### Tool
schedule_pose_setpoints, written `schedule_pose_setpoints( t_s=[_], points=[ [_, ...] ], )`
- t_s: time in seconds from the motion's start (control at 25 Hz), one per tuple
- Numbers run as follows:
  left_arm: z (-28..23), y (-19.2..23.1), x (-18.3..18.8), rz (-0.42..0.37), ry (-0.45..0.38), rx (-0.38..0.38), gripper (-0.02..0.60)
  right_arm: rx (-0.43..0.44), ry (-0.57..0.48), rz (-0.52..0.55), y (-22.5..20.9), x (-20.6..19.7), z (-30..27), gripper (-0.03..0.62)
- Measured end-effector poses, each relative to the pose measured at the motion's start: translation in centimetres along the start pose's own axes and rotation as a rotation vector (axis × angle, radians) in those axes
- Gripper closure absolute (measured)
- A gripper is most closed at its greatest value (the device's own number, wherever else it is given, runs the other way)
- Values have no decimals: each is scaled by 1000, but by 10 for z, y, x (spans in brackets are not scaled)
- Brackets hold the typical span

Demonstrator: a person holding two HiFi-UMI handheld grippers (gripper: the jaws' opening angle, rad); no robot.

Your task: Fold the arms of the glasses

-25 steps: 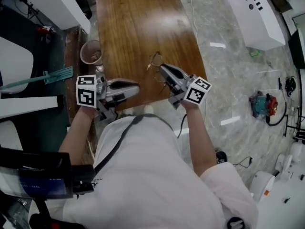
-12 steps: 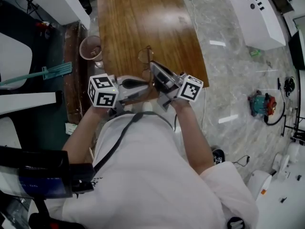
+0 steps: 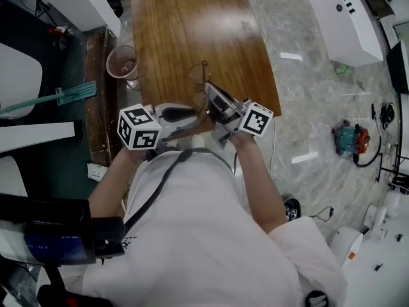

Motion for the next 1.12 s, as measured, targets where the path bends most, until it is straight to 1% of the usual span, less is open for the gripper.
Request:
schedule_pose_setpoints(
  t_s=[0.08, 0.12, 0.2, 0.28, 0.36, 0.4, 0.48, 0.6, 0.64, 0.68, 0.72, 0.84, 0.92, 1.0, 1.04, 1.12],
  points=[
    [4, -4, -6, -5, 8, 13, 472, -3, -35, -15, -2, 5, 5, 565],
    [6, -6, -9, -18, 15, 24, 469, -8, -56, -21, -3, 8, 7, 565],
    [7, -14, -11, -79, 35, 33, 469, -34, -90, -6, -6, 14, 11, 565],
    [6, -26, -4, -148, 28, 3, 469, -84, -95, 67, -12, 21, 13, 565],
    [9, -35, 8, -187, -28, -27, 468, -136, -85, 144, -17, 26, 14, 565],
    [12, -37, 14, -197, -66, -32, 468, -146, -85, 152, -19, 27, 14, 565],
    [21, -40, 22, -213, -136, -36, 457, -146, -103, 124, -21, 28, 15, 565],
    [27, -45, 33, -237, -196, -50, 459, -148, -129, 84, -26, 28, 18, 565],
    [28, -46, 37, -242, -213, -48, 478, -145, -131, 73, -27, 27, 18, 565],
    [29, -46, 41, -243, -230, -46, 520, -143, -128, 63, -28, 26, 17, 565],
    [30, -47, 44, -240, -242, -47, 535, -144, -123, 59, -29, 25, 17, 565],
    [27, -45, 51, -218, -255, -65, 546, -152, -100, 60, -31, 23, 16, 565],
    [28, -41, 55, -186, -280, -69, 546, -145, -84, 75, -31, 22, 16, 565],
    [30, -34, 56, -144, -307, -67, 544, -132, -58, 137, -26, 20, 16, 565],
    [31, -29, 57, -116, -323, -68, 541, -124, -39, 192, -22, 19, 15, 565],
    [35, -16, 58, -33, -378, -80, 538, -100, 10, 318, -10, 14, 11, 565]
  ],
)
Point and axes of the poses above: the fingertips, and each gripper's own axes: z backward along the fingers, y to its left, x out of its top, the point moved 5 cm from there along z, backward along the fingers, and after that the axes turned 11 degrees about -x, right-handed, at the moved point
